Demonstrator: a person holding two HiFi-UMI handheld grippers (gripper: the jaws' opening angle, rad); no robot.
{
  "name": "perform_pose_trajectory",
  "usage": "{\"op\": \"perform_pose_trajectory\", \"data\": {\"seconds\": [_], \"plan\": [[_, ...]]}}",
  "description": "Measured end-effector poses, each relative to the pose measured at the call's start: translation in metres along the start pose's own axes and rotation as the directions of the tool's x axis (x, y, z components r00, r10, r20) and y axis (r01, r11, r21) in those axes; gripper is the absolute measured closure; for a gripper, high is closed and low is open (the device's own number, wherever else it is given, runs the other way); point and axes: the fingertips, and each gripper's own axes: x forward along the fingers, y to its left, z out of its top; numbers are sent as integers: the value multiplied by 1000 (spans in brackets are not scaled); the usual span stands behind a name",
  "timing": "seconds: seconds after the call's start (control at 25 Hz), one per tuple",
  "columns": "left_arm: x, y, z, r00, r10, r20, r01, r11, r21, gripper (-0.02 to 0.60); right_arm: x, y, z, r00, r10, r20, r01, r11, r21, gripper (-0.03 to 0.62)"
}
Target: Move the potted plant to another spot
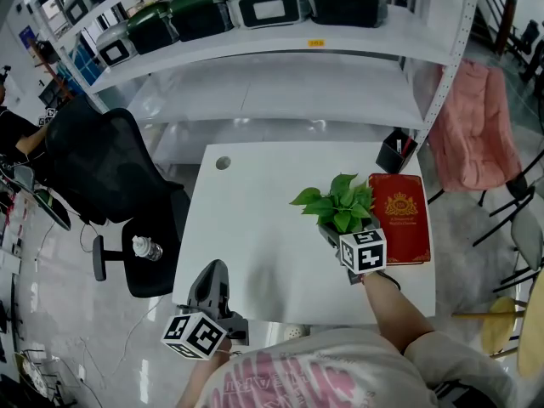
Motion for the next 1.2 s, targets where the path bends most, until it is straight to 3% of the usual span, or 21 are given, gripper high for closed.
{"op": "perform_pose_trajectory", "data": {"seconds": [0.44, 1.2], "plan": [[-1, -6, -4, 1000, -20, 5, 20, 1000, -10, 557, -12, 12, -6, 1000, 18, -1, -18, 999, -48, 98], [-6, -18, -2, 997, -75, -1, 75, 997, -18, 557, -48, 18, 11, 997, 11, 78, -15, 998, 55, 100]]}}
